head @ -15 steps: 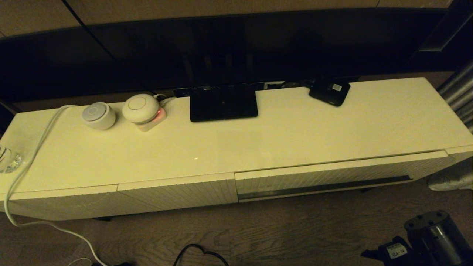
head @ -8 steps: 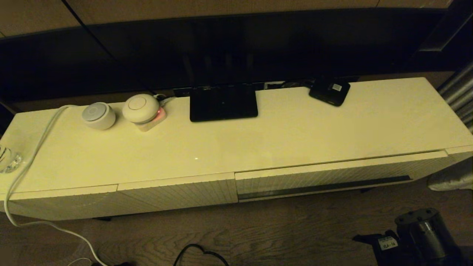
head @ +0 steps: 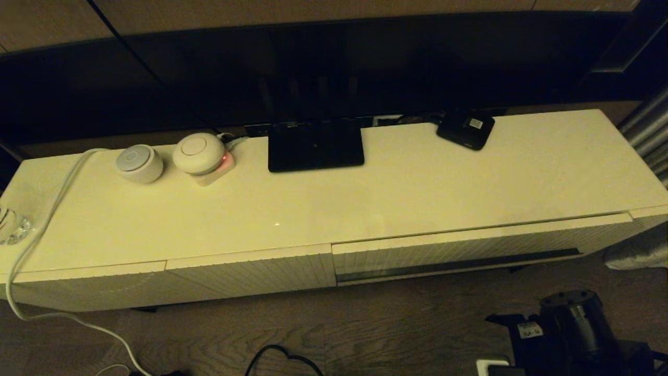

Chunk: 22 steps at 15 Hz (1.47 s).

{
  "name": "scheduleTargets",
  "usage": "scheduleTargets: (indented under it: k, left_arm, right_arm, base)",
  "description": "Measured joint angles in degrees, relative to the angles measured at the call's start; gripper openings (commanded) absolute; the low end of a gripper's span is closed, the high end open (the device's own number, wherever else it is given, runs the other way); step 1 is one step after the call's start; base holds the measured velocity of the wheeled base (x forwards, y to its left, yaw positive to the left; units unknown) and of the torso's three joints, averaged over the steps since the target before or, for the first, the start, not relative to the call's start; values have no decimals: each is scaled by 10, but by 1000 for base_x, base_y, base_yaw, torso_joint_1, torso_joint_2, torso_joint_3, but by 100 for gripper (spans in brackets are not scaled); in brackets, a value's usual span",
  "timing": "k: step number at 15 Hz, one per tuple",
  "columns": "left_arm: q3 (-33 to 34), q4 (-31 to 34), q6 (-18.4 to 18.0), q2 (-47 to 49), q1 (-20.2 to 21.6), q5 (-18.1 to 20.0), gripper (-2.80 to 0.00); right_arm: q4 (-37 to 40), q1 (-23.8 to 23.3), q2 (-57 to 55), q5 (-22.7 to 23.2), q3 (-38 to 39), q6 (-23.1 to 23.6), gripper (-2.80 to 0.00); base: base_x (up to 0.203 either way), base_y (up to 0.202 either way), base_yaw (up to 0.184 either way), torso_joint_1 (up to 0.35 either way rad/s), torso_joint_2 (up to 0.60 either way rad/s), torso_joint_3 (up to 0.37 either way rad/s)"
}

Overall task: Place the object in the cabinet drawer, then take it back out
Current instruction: Open the drawer

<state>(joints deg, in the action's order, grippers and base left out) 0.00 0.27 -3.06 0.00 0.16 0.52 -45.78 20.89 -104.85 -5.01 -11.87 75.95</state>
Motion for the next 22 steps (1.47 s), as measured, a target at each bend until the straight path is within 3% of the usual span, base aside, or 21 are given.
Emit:
scheduleTargets:
  k: [22]
  left_arm:
    - [0,0,0,0,0,0,-280]
  right_arm:
    - [-51,-46,-87,23,-93,0,0]
  base:
    - [0,0,0,0,0,0]
